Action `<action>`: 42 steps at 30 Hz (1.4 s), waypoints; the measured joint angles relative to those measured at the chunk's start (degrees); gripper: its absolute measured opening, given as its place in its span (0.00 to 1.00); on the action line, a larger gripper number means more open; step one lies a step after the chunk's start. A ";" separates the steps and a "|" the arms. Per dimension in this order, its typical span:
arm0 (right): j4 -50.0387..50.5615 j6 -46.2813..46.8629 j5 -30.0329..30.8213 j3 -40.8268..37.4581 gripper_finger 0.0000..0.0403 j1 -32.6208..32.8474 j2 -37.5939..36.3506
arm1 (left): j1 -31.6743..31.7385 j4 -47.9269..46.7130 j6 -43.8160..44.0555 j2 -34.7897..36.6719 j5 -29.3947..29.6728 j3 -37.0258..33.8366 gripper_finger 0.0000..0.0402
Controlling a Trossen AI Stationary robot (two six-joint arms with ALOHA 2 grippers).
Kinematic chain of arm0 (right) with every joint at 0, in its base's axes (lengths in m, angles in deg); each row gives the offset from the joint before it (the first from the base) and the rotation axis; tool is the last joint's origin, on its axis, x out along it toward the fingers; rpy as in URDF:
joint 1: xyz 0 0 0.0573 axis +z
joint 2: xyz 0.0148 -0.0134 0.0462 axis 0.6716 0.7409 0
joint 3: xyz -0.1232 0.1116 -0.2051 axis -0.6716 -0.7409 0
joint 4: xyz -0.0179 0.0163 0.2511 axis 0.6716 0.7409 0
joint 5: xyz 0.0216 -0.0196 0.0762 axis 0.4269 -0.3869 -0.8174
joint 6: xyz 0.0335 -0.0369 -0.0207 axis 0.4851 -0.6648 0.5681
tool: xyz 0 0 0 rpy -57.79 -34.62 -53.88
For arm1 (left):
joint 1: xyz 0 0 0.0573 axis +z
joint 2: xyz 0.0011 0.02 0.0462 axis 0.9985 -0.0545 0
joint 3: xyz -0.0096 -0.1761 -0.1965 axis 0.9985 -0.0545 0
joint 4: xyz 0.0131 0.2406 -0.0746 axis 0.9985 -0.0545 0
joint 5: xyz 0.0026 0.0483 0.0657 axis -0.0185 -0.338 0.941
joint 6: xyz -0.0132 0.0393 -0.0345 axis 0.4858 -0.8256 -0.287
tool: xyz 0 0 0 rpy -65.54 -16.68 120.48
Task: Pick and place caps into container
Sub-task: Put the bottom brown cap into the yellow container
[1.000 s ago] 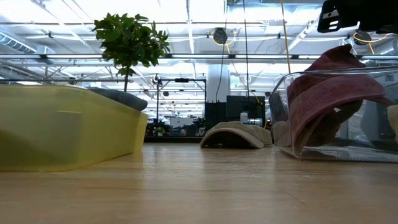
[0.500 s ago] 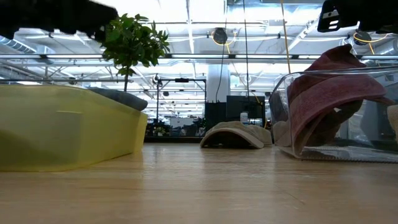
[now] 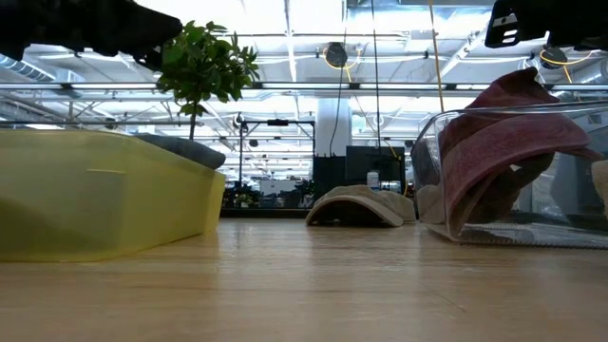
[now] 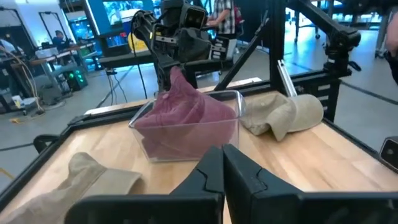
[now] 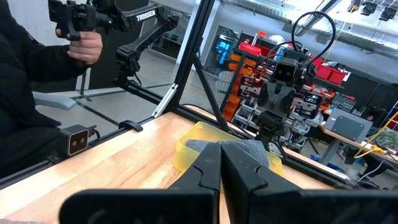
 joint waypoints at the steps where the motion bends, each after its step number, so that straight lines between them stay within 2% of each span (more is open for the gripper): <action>1: 0.00 -0.02 0.00 0.00 0.00 0.00 0.02 | -0.02 0.13 -0.06 -0.02 0.33 0.00 0.02; 7: 1.19 -0.05 -0.08 0.00 0.00 0.00 0.04 | 0.00 4.05 0.26 0.00 5.23 0.04 0.02; 11: 2.76 -1.09 -0.04 -0.04 0.00 0.00 0.46 | 0.00 2.58 1.56 -0.07 5.60 0.04 0.01; 18: 0.23 -2.25 0.26 -0.04 0.00 -0.36 0.66 | 0.00 2.12 3.10 -0.05 7.13 0.04 0.06; 21: -1.32 -2.23 0.50 -0.04 0.00 -0.74 0.68 | 0.00 0.33 5.92 -0.07 6.97 0.04 0.07; 29: -4.50 -3.79 5.89 -0.04 0.00 -1.25 2.19 | 0.00 1.63 5.37 -0.05 6.48 0.04 0.01; 34: -8.34 -6.93 7.55 -0.04 0.00 -1.25 3.20 | -0.01 1.64 3.67 -0.05 0.90 0.04 0.06; 36: -10.25 -6.47 7.85 0.70 0.00 -1.22 3.50 | -0.02 1.45 3.38 -0.05 0.49 0.04 0.08; 38: -6.82 -6.41 7.98 3.80 0.00 -0.99 3.78 | 0.00 0.83 3.30 -0.05 0.68 0.04 0.09; 42: 9.29 -3.11 10.30 14.08 0.00 1.08 6.32 | 0.00 -1.17 2.64 -0.05 0.88 0.04 0.09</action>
